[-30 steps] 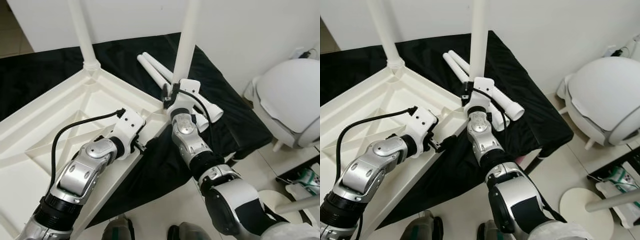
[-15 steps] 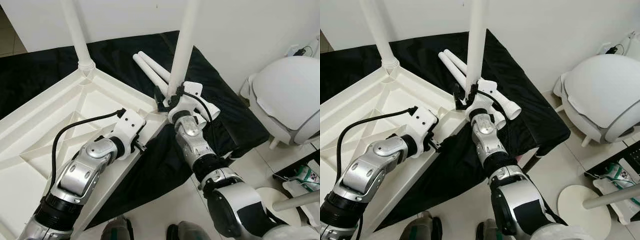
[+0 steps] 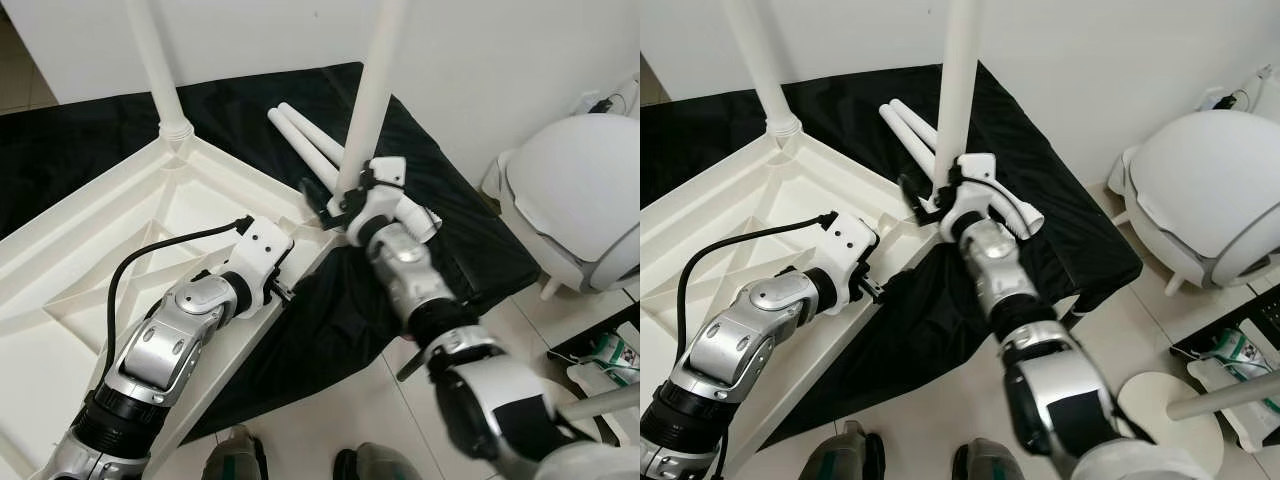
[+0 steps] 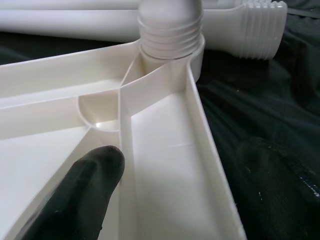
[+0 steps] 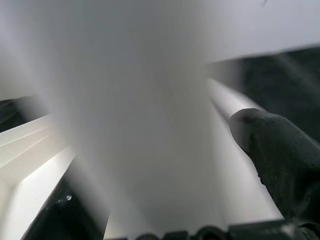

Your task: Building children table

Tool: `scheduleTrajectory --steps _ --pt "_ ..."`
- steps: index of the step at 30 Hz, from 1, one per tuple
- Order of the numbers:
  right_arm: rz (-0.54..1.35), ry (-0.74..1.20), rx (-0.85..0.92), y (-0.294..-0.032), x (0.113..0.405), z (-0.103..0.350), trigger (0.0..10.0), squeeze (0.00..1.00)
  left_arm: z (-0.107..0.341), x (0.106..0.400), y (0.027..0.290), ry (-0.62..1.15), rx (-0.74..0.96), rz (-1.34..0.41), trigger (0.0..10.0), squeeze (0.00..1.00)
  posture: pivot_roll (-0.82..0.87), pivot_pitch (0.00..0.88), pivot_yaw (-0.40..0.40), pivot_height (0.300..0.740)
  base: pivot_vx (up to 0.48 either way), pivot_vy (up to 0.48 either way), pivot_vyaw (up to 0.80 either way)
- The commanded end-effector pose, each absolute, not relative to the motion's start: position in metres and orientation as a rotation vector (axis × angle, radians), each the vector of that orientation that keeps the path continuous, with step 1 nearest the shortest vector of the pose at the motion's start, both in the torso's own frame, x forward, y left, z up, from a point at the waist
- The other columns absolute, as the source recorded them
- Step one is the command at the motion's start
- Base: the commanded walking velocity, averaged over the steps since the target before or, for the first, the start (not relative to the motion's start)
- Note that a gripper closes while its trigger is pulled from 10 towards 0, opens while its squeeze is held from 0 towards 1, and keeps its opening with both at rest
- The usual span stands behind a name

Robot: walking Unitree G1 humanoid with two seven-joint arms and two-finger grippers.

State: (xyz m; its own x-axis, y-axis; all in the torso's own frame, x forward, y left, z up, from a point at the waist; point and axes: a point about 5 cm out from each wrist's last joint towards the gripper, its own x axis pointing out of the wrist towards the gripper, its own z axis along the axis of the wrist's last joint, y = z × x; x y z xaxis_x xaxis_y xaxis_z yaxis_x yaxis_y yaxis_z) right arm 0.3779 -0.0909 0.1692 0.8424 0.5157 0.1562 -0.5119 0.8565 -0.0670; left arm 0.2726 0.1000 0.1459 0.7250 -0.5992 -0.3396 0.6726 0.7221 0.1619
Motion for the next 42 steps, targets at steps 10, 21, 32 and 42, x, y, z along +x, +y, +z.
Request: scheduleTrajectory --steps 10,21,32,42 --pt "0.676 -0.122 -0.128 -0.113 0.382 0.173 10.0 0.0 0.146 0.274 0.098 0.268 0.288 -0.733 10.0 0.0 -0.02 0.014 -0.022 0.74 0.0 0.0 0.0" --pt "0.818 -0.019 -0.148 -0.113 0.379 0.16 0.0 0.0 0.147 0.275 0.097 0.263 0.292 -0.736 10.0 0.0 -0.02 0.0 -0.021 0.74 0.0 0.0 0.0" --pt "0.827 -0.033 -0.103 -0.109 0.381 0.164 0.0 0.0 0.147 0.275 0.097 0.259 0.292 -0.729 10.0 0.0 -0.01 0.0 -0.03 0.74 0.0 0.0 0.0" --pt "0.8 0.03 -0.152 -0.108 0.384 0.161 5.0 0.0 0.149 0.276 0.097 0.25 0.298 -0.733 10.0 0.0 -0.01 0.0 -0.028 0.74 0.0 0.0 0.0"
